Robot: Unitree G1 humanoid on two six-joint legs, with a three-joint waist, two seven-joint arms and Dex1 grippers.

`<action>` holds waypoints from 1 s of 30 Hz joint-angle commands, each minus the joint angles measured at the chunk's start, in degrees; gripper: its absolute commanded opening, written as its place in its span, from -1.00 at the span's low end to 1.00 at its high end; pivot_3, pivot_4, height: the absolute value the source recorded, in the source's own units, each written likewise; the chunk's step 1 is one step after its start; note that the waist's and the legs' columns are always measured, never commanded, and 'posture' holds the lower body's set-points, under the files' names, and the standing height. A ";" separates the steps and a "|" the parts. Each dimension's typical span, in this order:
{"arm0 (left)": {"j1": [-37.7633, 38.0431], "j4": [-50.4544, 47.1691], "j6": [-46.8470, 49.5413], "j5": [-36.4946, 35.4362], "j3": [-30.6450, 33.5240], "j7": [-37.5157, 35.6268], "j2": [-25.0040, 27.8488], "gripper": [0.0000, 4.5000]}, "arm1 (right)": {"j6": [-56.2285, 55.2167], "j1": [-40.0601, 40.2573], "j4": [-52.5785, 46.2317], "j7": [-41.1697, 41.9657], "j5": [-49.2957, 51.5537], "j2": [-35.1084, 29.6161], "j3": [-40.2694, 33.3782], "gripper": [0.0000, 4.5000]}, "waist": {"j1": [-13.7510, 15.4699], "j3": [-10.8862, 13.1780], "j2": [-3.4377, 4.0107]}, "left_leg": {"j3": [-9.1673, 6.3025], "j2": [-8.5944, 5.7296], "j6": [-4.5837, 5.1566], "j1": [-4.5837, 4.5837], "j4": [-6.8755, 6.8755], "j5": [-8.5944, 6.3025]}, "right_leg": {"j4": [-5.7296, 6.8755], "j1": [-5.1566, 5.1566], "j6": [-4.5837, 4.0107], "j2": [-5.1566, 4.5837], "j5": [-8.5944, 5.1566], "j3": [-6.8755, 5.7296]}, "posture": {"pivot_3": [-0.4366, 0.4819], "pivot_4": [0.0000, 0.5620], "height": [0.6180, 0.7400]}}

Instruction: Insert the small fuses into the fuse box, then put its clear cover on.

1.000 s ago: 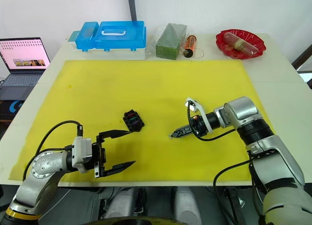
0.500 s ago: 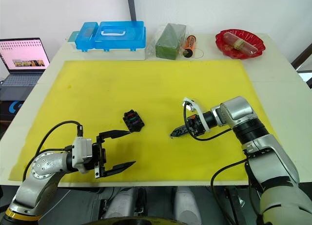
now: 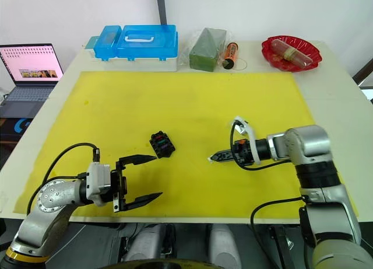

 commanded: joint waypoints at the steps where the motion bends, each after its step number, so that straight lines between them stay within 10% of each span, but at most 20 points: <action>1: 0.70 -2.60 0.17 -1.54 1.49 -0.14 0.75 1.00 | 2.32 11.66 -16.28 -19.80 12.62 6.70 -18.46 -0.99 | 0.19 -0.02 -0.04 | -0.02 0.01 0.00 0.00 -0.06 0.00 | 0.00 0.01 0.00 0.00 0.00 -0.05 | -0.05 -0.47 1.00; 8: 0.01 -3.89 2.06 -1.96 0.75 0.63 0.16 1.00 | 2.32 23.40 -36.31 -64.41 33.86 36.73 -32.64 -0.99 | -1.28 0.01 0.17 | 0.07 0.17 -0.03 0.14 -0.09 0.04 | 0.17 0.01 0.03 0.07 0.00 -0.21 | -0.05 -0.47 1.00; 14: -1.85 -3.35 2.96 -2.41 0.78 -0.29 0.48 1.00 | -24.34 30.36 -30.62 -101.31 71.44 25.45 -16.59 -0.99 | -1.22 0.05 0.19 | 0.09 0.12 -0.02 0.06 -0.02 0.07 | 0.08 0.09 0.03 0.05 -0.02 -0.37 | -0.05 -0.47 1.00; 30: -1.49 -3.39 2.70 -1.96 0.78 -0.02 0.08 1.00 | -49.69 36.14 -36.79 -104.38 75.91 10.01 4.30 -0.99 | 0.05 -0.01 -0.04 | 0.10 0.26 0.04 0.15 0.20 0.06 | 0.06 0.30 0.29 0.54 -0.14 -0.20 | -0.05 -0.47 1.00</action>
